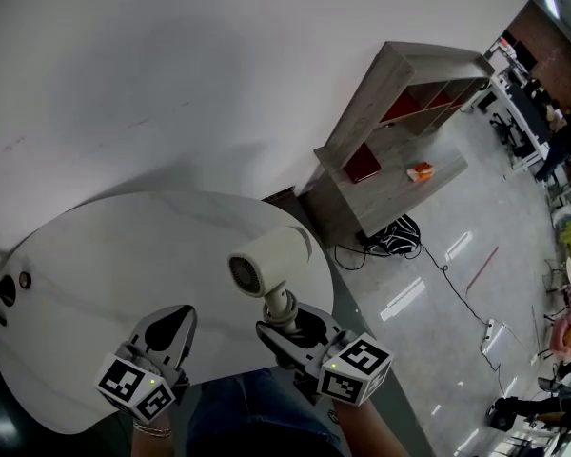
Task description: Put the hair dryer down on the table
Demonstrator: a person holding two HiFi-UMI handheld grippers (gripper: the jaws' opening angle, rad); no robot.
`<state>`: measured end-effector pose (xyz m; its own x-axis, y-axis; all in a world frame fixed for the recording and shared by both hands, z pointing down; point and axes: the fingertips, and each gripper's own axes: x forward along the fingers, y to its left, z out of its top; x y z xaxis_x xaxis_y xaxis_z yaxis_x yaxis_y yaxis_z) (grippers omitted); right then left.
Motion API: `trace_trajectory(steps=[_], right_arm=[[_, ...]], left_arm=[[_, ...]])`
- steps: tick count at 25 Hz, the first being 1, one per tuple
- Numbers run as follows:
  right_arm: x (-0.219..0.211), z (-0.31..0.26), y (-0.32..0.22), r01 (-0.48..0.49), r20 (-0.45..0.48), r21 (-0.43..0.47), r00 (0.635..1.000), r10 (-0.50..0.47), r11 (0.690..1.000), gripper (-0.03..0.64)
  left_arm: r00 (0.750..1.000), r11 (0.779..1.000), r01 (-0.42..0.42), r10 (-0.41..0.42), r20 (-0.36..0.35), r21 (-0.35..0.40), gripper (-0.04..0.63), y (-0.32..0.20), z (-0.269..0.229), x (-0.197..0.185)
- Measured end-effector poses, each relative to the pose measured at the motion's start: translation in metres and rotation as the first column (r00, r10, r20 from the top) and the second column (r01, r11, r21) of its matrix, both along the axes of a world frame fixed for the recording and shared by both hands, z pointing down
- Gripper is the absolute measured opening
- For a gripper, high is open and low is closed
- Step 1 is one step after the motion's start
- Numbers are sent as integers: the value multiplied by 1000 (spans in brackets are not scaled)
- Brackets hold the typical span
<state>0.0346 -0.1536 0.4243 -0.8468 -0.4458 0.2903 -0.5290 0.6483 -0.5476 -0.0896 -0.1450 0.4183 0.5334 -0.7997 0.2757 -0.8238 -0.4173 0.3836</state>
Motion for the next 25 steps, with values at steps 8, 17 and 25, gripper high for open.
trace_trajectory(steps=[8,17,25], right_arm=[[-12,29,-3,-50,-46,-44,998,48,998,244],[-18,59,-7,-89,-107,-86,991,80,992,242],[-27,88,-5,-113,-145,-137,985,93,984,244]], left_arm=[[998,997,-58,58,1,-48,12,-14,29,-10],[995,991,-98,98,-5,-87,11,-24,49,-14],[991,986,-132,133,3,-101,11,-31,62,-21]])
